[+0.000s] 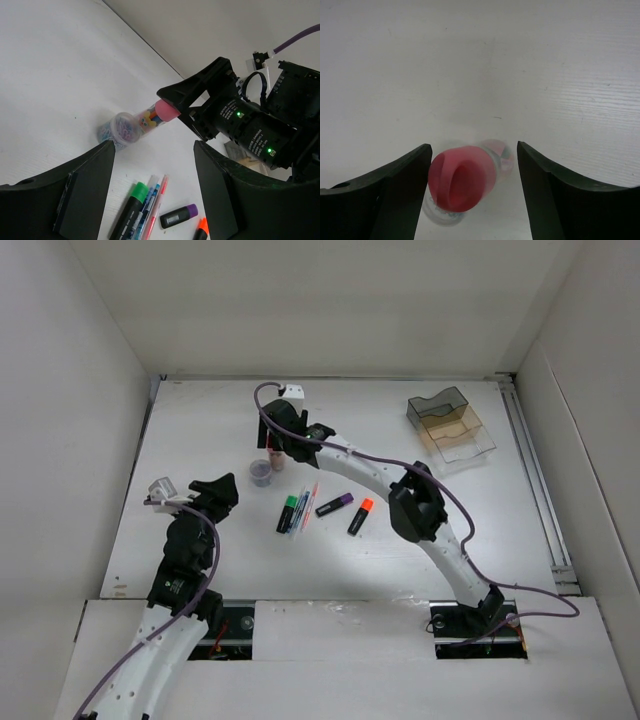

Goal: Sort the stationery into containers
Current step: Pick up the stationery from the center of the board, then place the stationery in the storage box, then pick up the stationery from the center of the board.

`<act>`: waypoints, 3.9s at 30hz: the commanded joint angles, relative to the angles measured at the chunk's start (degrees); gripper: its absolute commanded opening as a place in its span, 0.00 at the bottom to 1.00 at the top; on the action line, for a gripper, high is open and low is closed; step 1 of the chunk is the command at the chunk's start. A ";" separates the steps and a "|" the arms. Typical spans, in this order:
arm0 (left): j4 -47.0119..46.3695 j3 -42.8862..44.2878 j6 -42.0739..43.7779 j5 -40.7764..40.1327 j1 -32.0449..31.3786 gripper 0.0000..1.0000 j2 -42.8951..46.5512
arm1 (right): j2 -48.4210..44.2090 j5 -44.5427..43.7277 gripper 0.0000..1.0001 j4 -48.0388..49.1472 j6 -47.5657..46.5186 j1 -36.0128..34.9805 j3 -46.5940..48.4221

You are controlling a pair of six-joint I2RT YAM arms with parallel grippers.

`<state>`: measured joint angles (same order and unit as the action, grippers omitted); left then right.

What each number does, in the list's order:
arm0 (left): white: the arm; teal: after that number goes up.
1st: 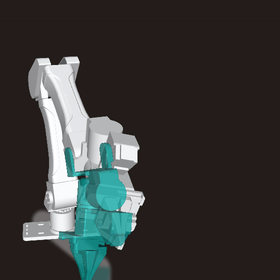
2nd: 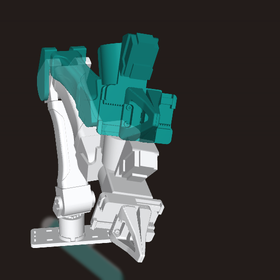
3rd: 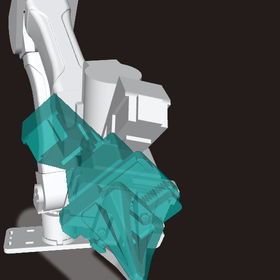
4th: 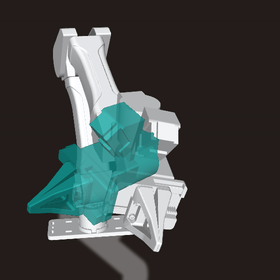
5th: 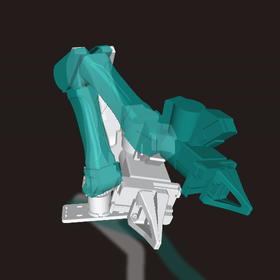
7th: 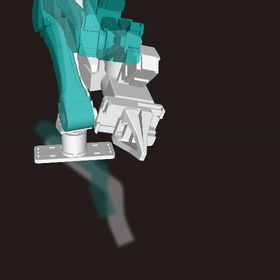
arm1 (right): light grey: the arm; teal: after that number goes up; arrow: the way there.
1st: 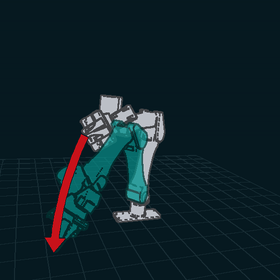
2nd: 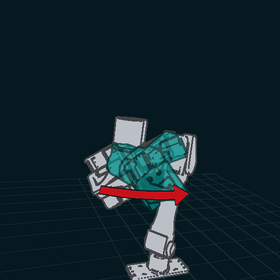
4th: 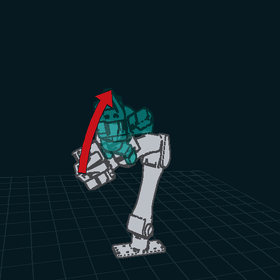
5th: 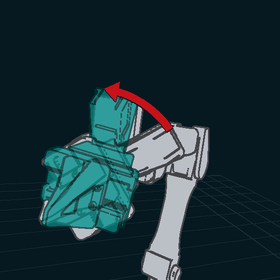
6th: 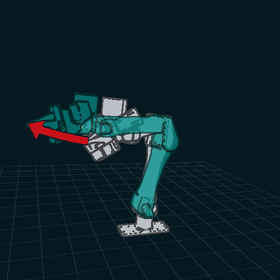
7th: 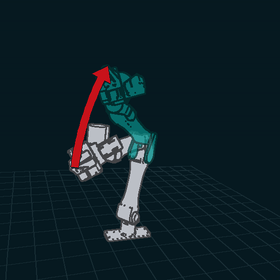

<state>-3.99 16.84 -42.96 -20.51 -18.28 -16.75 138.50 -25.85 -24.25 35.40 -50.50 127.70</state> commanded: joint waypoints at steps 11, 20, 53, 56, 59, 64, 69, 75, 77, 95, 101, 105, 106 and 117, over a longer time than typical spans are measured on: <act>-2.69 -0.32 0.16 0.91 -0.17 0.63 0.14 | -7.44 -1.05 0.23 2.80 3.18 1.45 -7.19; -4.27 0.20 0.68 4.51 -0.17 0.63 -1.79 | -25.26 -2.37 0.22 6.58 7.22 17.08 -19.58; -7.88 -1.55 1.74 9.09 -0.17 0.63 -2.23 | -9.82 -11.95 0.24 3.60 3.71 47.69 -7.46; -9.19 -1.55 1.74 9.70 -0.17 0.63 -2.76 | -7.98 -11.95 0.29 2.99 3.71 47.69 -7.46; -8.24 -1.55 1.74 9.70 -0.17 0.63 -3.29 | -6.31 -11.95 0.31 2.98 3.71 47.69 -7.46; -9.28 -2.16 1.74 9.70 -0.17 0.63 -3.29 | -6.84 -10.72 0.52 2.89 3.71 47.69 -7.55; -9.01 -1.64 1.74 9.70 -0.17 0.63 -3.29 | -9.89 -8.96 0.76 1.40 3.71 47.69 -6.94; -8.93 -1.64 1.74 9.70 -0.17 0.63 -2.76 | -16.85 -6.15 0.82 2.09 5.74 47.17 -9.92; -9.55 -2.25 1.74 10.23 -0.17 0.63 -2.76 | -20.36 -6.15 0.83 2.97 6.26 46.46 -11.24; 2.06 0.21 -0.10 -4.18 -0.17 0.61 4.27 | -28.02 12.40 0.34 14.76 2.31 10.97 -34.18; 4.42 0.73 -1.42 -6.03 -0.17 0.61 6.38 | -24.43 16.08 1.00 14.14 1.17 2.09 -32.53; 4.60 0.21 -1.42 -7.25 -0.17 0.61 7.61 | -19.86 14.78 1.00 10.72 0.12 -0.91 -27.52; 5.47 0.21 -2.12 -7.26 -0.17 0.61 7.61 | -18.54 12.51 1.00 9.50 0.11 -1.52 -26.29; 4.25 -0.41 -2.13 -6.74 -0.17 0.61 9.37 | -0.88 5.64 1.00 -0.70 -1.03 -5.49 -4.50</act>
<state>2.22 15.44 -45.01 -27.05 -18.28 -8.38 135.85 -17.06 -21.56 35.55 -54.98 116.66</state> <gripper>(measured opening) 0.617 0.994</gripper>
